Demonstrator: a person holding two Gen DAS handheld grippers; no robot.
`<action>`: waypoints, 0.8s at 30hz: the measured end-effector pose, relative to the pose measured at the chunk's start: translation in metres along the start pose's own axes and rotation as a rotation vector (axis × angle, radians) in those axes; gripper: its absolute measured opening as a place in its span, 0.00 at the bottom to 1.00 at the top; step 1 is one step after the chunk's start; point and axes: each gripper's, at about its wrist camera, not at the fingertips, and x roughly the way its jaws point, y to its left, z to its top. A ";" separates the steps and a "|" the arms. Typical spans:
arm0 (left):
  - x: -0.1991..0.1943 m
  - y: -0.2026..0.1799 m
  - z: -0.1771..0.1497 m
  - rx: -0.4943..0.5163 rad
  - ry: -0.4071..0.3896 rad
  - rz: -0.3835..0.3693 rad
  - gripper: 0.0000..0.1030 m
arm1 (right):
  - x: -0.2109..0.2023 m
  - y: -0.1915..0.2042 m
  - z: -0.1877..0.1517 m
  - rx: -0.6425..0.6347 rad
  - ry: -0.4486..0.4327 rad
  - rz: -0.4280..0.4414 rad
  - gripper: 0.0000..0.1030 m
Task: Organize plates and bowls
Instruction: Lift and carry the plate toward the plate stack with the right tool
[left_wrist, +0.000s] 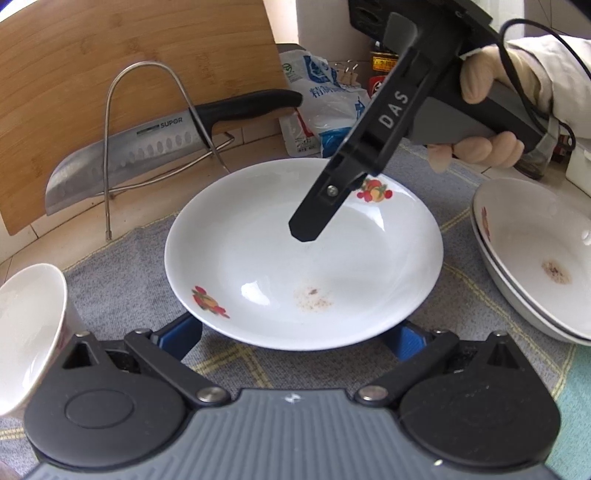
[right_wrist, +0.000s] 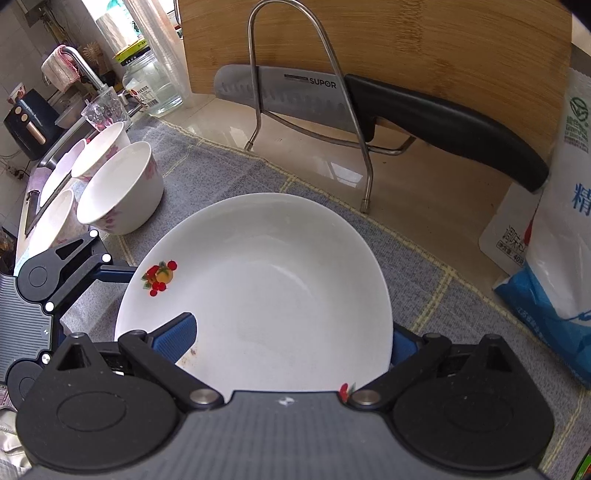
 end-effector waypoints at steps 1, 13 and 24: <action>0.000 0.000 0.000 0.008 -0.002 -0.001 0.99 | 0.001 -0.001 0.001 -0.002 0.002 0.003 1.00; 0.003 0.002 0.002 0.032 -0.009 -0.015 0.99 | 0.003 -0.005 0.008 -0.014 0.016 0.044 1.00; 0.000 -0.001 0.005 0.056 -0.005 -0.007 0.98 | -0.002 -0.006 0.007 0.019 0.000 0.042 1.00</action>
